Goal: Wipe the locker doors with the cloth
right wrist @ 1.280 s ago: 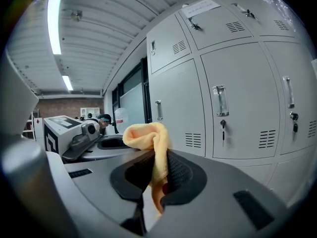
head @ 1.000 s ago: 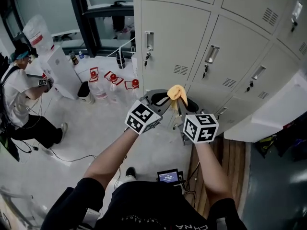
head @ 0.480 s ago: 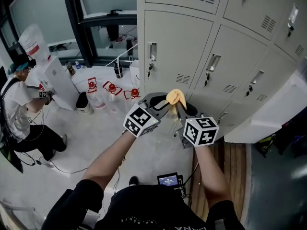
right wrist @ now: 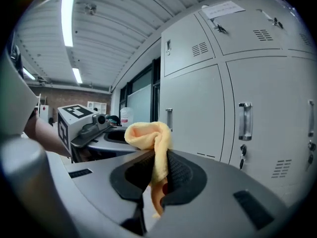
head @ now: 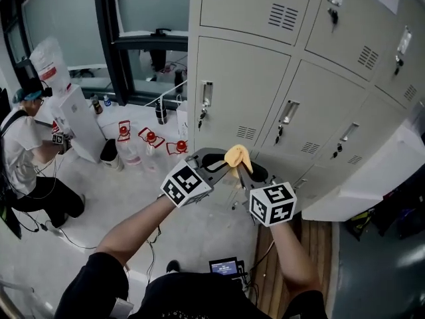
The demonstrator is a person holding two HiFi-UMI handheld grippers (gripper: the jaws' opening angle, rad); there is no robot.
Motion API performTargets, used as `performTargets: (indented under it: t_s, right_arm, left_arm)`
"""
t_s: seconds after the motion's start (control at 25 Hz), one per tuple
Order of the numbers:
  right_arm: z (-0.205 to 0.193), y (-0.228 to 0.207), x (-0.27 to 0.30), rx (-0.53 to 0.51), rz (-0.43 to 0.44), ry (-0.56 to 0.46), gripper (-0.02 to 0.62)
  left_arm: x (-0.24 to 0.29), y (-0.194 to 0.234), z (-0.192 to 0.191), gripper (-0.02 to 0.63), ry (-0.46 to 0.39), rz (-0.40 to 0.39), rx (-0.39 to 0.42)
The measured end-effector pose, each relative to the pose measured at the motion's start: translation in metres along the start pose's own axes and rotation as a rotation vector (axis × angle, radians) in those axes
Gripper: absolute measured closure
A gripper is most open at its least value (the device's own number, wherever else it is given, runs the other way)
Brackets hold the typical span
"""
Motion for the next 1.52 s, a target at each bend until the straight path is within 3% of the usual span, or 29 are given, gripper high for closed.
performTargets:
  t_s: [0.2, 0.36, 0.64, 1.08, 1.52]
  right_arm:
    - [0.054, -0.012, -0.024, -0.066, 0.051, -0.057, 0.534]
    - [0.117, -0.025, -0.037, -0.113, 0.079, -0.132, 0.534]
    - [0.237, -0.045, -0.009, -0.221, 0.053, -0.268, 0.534]
    - [0.378, -0.049, 0.042, -0.304, -0.030, -0.395, 0.534]
    - [0.508, -0.035, 0.054, -0.373, -0.074, -0.485, 0.534]
  left_arm:
    - [0.008, 0.002, 0.060, 0.551, -0.018, 0.066, 0.034]
    - [0.013, 0.019, 0.123, 0.551, -0.052, 0.120, 0.121]
    - [0.015, 0.099, 0.219, 0.551, -0.154, 0.156, 0.235]
    - [-0.002, 0.205, 0.324, 0.552, -0.236, 0.134, 0.331]
    - [-0.033, 0.269, 0.435, 0.554, -0.312, 0.136, 0.420]
Point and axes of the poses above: the fingertips, and each gripper's own axes: x forward along the fingers, y to its left, z out of its top, the point moved 1 cm from there along -x, backward along the fingers, and after that the axes turned 3 degrees about z, right-handed, at the moved point
